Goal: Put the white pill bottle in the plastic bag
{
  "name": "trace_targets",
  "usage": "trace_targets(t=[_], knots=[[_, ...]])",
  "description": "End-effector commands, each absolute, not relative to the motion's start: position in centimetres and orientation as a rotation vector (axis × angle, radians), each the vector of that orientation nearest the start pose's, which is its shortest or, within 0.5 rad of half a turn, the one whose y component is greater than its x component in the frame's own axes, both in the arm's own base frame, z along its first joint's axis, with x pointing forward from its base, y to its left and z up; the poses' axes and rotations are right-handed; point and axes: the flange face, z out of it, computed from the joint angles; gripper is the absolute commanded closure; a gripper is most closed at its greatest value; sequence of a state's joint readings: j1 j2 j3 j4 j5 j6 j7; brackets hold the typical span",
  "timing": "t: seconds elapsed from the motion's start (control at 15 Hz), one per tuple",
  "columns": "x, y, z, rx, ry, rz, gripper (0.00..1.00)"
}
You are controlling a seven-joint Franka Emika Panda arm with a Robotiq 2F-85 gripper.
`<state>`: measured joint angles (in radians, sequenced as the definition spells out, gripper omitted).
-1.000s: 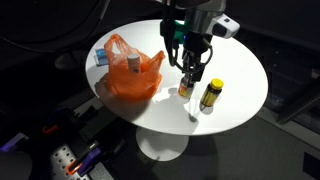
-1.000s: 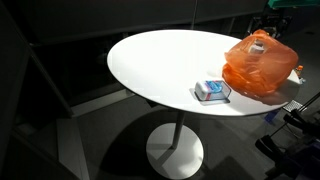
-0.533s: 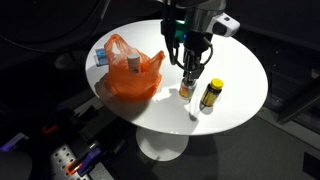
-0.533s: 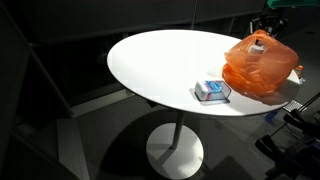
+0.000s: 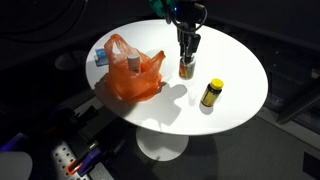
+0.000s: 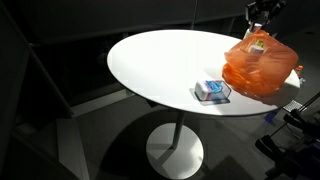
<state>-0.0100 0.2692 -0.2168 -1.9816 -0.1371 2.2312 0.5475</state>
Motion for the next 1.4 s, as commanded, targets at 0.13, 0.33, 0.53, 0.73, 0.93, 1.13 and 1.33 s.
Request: trace_targets(t=[0.13, 0.33, 0.53, 0.73, 0.93, 1.13, 1.33], knots=[[57.1, -8.7, 40.6, -3.189, 1.056, -0.201, 0.81], [56.0, -5.8, 43.1, -3.202, 0.952, -0.283, 0.81], [54.5, -3.1, 44.6, -3.2, 0.863, -0.325, 0.81], [52.8, -1.3, 44.8, -3.203, 0.798, -0.299, 0.81], [51.3, -0.4, 44.0, -3.209, 0.747, -0.233, 0.81], [49.9, -0.2, 42.6, -3.208, 0.669, -0.109, 0.81], [49.2, -0.6, 41.2, -3.186, 0.619, 0.008, 0.81]])
